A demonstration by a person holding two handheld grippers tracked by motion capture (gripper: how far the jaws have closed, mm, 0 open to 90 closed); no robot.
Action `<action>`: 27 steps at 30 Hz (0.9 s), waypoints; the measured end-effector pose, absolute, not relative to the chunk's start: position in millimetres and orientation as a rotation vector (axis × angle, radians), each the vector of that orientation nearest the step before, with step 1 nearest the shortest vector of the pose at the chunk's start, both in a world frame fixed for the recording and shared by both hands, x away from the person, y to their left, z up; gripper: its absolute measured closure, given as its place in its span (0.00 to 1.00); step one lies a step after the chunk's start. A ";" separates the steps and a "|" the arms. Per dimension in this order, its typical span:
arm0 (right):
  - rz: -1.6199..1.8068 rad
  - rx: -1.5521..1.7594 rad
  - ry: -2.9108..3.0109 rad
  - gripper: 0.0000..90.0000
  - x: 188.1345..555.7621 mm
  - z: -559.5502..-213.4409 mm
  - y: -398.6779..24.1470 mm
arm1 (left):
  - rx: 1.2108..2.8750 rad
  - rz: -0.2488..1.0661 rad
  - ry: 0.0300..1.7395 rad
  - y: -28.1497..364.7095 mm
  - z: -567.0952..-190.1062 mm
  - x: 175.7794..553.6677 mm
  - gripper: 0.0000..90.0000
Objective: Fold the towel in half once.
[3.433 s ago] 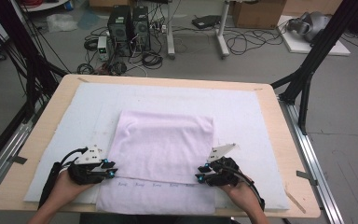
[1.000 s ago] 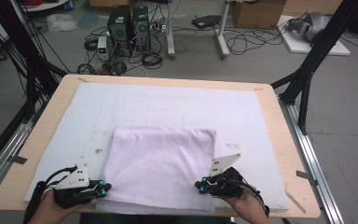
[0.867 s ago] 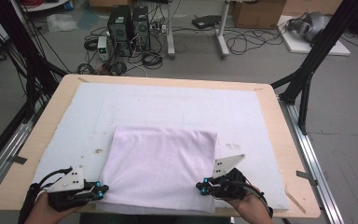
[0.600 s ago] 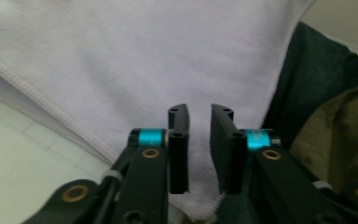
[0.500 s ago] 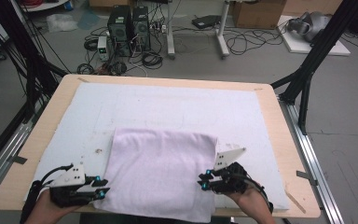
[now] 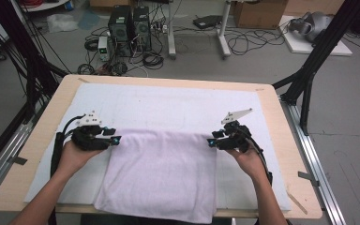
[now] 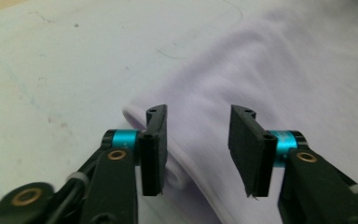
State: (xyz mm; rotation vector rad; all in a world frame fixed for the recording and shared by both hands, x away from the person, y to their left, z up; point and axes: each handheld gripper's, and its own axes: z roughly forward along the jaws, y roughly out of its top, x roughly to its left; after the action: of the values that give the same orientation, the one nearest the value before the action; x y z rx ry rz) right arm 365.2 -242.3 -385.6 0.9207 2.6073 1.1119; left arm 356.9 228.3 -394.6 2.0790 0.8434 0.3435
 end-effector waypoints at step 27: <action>1.161 0.719 2.736 0.85 318.9 -383.8 -245.4 | 2.135 0.188 0.574 249.6 -404.9 296.6 0.85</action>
State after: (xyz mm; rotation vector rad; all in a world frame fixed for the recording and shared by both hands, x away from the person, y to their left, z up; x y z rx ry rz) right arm 318.9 -245.4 -383.8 0.7187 2.7357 1.1610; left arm 296.6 249.6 -404.9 2.1352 0.5744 0.1877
